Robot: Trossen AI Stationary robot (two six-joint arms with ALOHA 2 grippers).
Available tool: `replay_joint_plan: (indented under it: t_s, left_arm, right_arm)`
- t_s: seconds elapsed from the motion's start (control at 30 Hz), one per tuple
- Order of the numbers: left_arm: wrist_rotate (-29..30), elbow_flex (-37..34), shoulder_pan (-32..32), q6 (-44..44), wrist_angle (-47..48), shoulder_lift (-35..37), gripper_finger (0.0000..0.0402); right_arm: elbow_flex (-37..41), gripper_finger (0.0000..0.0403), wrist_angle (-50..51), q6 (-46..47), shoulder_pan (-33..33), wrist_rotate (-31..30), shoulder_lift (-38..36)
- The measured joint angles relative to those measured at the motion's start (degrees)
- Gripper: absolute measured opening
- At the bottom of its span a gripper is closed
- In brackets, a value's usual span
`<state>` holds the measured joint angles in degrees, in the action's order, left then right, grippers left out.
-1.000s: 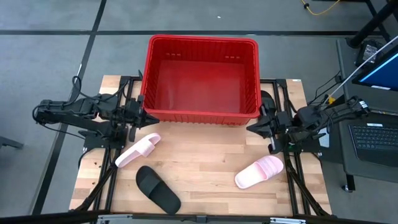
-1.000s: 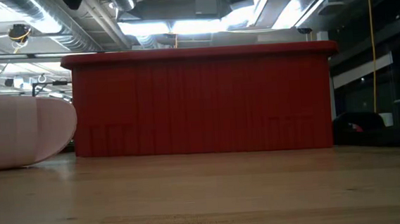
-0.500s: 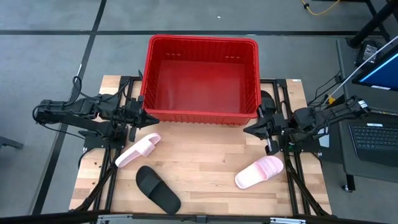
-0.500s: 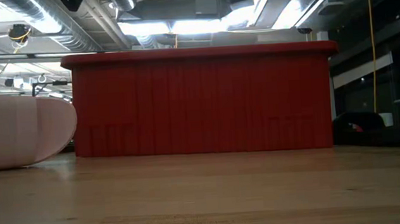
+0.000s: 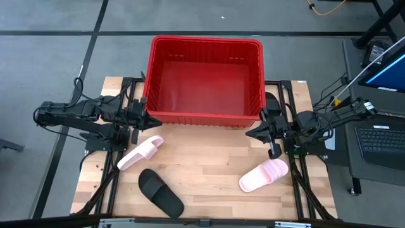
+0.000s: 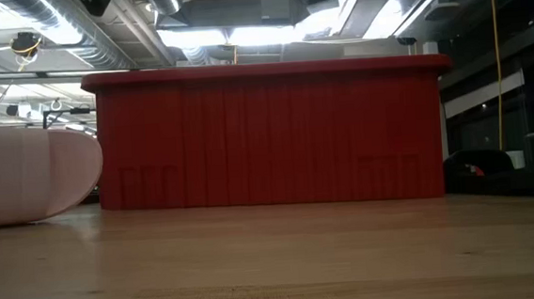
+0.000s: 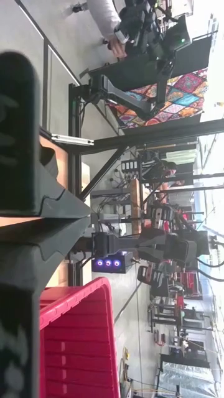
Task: Pick and place slides into bin
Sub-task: Put the left pink slide into the bin
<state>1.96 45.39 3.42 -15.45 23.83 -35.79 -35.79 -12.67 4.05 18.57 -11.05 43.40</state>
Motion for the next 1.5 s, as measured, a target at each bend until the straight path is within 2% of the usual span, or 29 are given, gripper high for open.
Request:
replay_joint_plan:
  t_s: [0.57, 0.73, 0.97, 1.1, 1.27, 1.4, 1.5]
  left_arm:
    - [0.55, -0.02, -0.02, 1.87, -0.07, -0.35, 0.0006]
    - [0.65, -0.02, -0.02, 6.19, -0.06, -0.35, 0.0002]
    - [0.65, -0.02, -0.02, 6.44, -0.08, -0.37, 0.0005]
    - [0.33, -0.01, -0.01, 10.46, -0.23, -0.37, 0.0003]
    - [-3.75, -0.02, 0.02, 15.4, -4.74, -0.39, 0.0003]
    - [-3.83, -0.02, 0.24, 16.23, -10.43, -0.37, 0.0001]
    - [-1.59, 0.3, 1.59, 16.24, -9.7, -0.53, 0.0002]
  right_arm:
    - [0.0, 0.0006, 0.0, 0.02, 0.0, 0.0, 0.0]
    - [0.0, 0.0006, 0.0, 0.02, 0.0, 0.02, 0.0]
    - [0.0, 0.0006, 0.0, 0.02, 0.0, 0.02, 0.0]
    - [0.0, 0.0006, -0.41, 0.22, 0.0, 0.05, 0.0]
    - [0.0, 0.0006, -0.45, 0.14, -0.02, 0.06, -0.02]
    - [0.01, 0.0006, -2.06, -0.02, -0.02, 0.04, 0.74]
    - [0.04, 0.0006, -4.44, -1.3, -0.02, 0.0, 2.46]
